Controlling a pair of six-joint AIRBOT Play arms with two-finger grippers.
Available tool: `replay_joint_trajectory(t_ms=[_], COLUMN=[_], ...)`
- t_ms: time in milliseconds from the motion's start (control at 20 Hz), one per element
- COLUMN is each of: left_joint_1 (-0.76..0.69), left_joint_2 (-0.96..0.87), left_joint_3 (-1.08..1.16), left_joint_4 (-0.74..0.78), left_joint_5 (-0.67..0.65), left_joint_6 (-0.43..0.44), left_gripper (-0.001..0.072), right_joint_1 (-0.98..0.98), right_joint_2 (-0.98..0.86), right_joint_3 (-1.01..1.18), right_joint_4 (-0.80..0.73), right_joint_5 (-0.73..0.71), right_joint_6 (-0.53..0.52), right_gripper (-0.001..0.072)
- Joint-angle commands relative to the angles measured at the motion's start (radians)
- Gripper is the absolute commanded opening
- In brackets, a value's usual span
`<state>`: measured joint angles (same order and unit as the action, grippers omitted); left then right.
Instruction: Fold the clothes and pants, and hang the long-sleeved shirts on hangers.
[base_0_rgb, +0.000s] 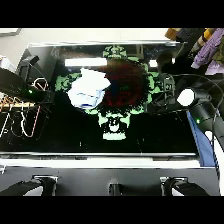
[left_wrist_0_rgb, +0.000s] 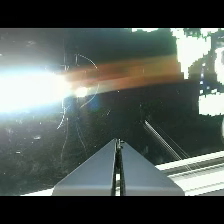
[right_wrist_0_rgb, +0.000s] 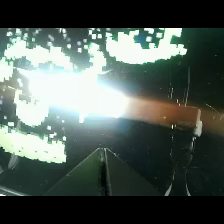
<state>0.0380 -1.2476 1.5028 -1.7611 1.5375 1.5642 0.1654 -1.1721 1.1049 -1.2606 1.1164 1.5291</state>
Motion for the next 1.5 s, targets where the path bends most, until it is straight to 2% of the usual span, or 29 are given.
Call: replay_joint_trajectory(t_ms=[0,650,1100,1150,1250,1350,1450], left_joint_1=[-0.001,-0.001,-0.001,0.000,-0.009,-0.018,-0.042], left_joint_2=[0.001,0.000,-0.006,-0.006,-0.008,-0.031,-0.106], left_joint_3=[0.000,0.000,0.000,0.000,0.000,0.000,0.001], left_joint_4=[0.000,0.000,0.001,0.000,0.000,-0.014,-0.018], left_joint_5=[0.000,-0.004,-0.053,-0.074,-0.135,-0.274,-0.362], left_joint_6=[0.000,0.000,0.000,0.000,-0.044,-0.134,-0.137], left_gripper=[0.0019,0.0020,0.0027,0.0140,0.0608,0.0632,0.0632], right_joint_1=[0.001,0.001,0.001,0.001,0.001,0.001,0.001], right_joint_2=[0.000,0.000,0.000,0.000,0.000,0.000,0.000], right_joint_3=[0.001,0.001,0.001,0.001,0.001,0.001,0.001], right_joint_4=[0.000,0.001,0.001,0.002,0.002,0.002,0.002], right_joint_5=[0.000,-0.004,-0.013,-0.013,-0.013,-0.013,-0.011], right_joint_6=[0.000,0.001,0.001,0.001,0.001,0.001,0.001], right_gripper=[0.0040,0.0040,0.0040,0.0040,0.0040,0.0040,0.0040])
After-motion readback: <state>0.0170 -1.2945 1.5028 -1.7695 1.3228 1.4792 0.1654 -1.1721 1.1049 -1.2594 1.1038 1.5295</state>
